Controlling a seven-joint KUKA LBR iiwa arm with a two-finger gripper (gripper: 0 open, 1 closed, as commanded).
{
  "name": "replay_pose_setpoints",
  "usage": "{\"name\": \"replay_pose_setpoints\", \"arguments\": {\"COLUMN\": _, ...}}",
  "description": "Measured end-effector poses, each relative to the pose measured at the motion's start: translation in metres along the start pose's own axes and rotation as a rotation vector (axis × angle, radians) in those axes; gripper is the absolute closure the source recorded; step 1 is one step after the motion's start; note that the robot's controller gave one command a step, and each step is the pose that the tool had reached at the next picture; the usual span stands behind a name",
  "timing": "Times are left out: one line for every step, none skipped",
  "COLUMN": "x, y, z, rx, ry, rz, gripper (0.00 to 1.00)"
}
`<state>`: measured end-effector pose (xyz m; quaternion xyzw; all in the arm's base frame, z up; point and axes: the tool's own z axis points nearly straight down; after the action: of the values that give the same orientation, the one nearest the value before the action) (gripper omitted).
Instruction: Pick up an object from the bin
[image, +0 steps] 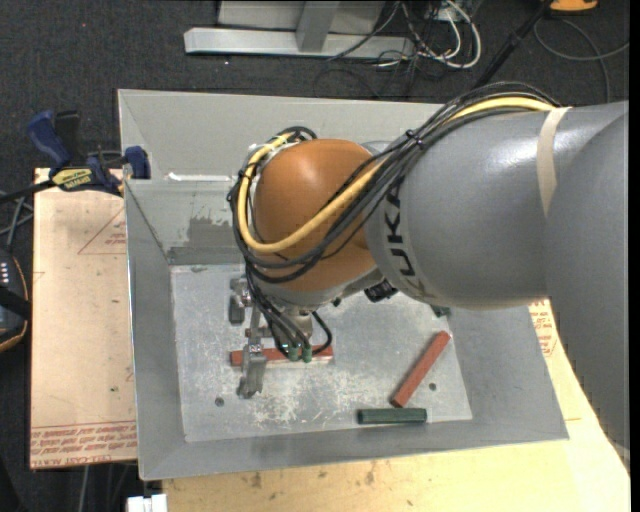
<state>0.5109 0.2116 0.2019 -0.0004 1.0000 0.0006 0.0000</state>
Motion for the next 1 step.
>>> {"name": "replay_pose_setpoints", "arguments": {"x": -0.0101, "y": -0.036, "z": 0.0624, "rx": -0.002, "ry": -0.005, "rz": -0.017, "gripper": 0.0}}
